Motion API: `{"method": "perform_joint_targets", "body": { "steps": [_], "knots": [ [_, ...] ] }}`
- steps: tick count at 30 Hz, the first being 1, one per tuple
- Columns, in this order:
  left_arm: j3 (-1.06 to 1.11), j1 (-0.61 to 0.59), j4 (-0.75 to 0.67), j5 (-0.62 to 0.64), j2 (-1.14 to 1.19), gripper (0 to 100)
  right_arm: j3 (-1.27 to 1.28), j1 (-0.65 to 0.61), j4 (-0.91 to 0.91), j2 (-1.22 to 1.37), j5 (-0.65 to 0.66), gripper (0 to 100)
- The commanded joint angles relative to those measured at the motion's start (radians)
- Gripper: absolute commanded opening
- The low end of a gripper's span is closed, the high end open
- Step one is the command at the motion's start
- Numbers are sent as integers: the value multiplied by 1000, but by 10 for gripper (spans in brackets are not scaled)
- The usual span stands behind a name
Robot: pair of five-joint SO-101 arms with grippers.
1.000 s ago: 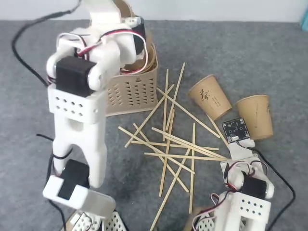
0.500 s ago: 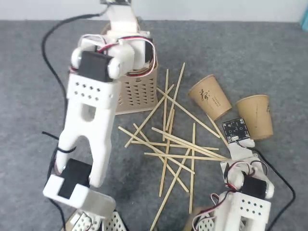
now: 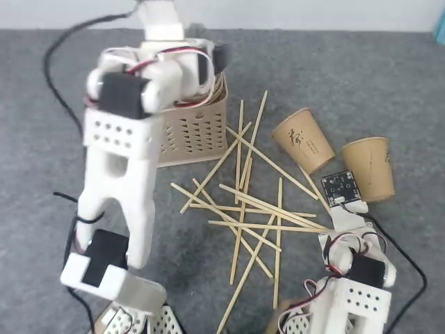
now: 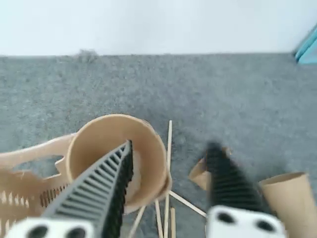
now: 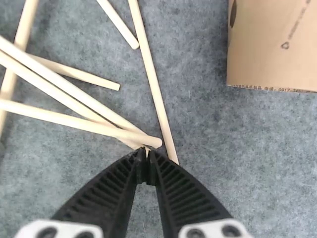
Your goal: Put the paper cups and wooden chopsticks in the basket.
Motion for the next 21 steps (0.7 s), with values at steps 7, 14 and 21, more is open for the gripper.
{"method": "perform_joint_targets", "body": {
  "steps": [7,14,21],
  "knots": [
    [-248,-189,244,31,-227,284,-3,-5,5,-16,41,7],
    [321,-219,199,-44,-621,181,-3,-10,5,-16,41,7],
    [1006,-368,-103,-117,-968,181,-3,-4,5,-16,37,7]
  ]
}}
